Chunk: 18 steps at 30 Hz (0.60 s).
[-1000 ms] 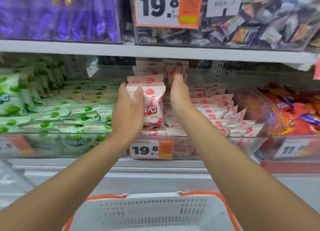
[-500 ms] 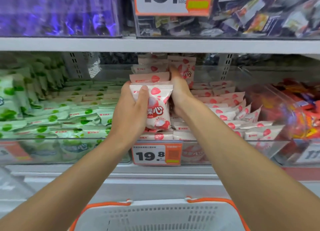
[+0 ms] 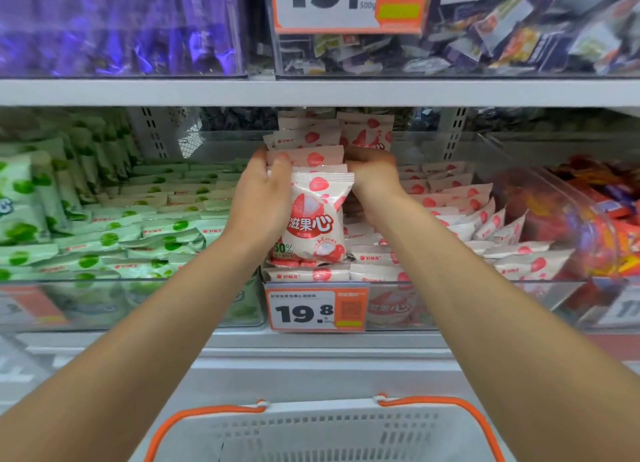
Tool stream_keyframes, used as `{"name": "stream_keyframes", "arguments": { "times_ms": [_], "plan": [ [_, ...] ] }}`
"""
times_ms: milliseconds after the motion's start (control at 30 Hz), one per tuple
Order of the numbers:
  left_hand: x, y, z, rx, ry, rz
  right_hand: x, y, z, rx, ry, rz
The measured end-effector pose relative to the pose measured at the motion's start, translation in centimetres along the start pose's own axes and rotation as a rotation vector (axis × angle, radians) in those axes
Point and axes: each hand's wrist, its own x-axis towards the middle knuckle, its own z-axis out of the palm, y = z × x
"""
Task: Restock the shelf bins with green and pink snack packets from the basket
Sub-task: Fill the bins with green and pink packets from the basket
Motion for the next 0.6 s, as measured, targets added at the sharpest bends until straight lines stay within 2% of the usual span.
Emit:
{"name": "stream_keyframes", "arguments": {
  "times_ms": [167,367,467,600],
  "plan": [
    [0.12,0.12,-0.10,0.067,-0.032,0.025,-0.62,0.17,-0.20,-0.012,-0.039,0.045],
    [-0.02,-0.21,0.16,0.091,0.072,0.108,-0.79,0.24,-0.44,-0.083,-0.093,-0.006],
    [0.18,-0.12,0.08,0.077,0.021,0.076,-0.68,-0.07,-0.43,-0.122,-0.099,0.000],
    [0.63,0.18,-0.22,0.107,-0.071,0.031,-0.20,-0.32,-0.25,0.009,-0.040,0.057]
  ]
}}
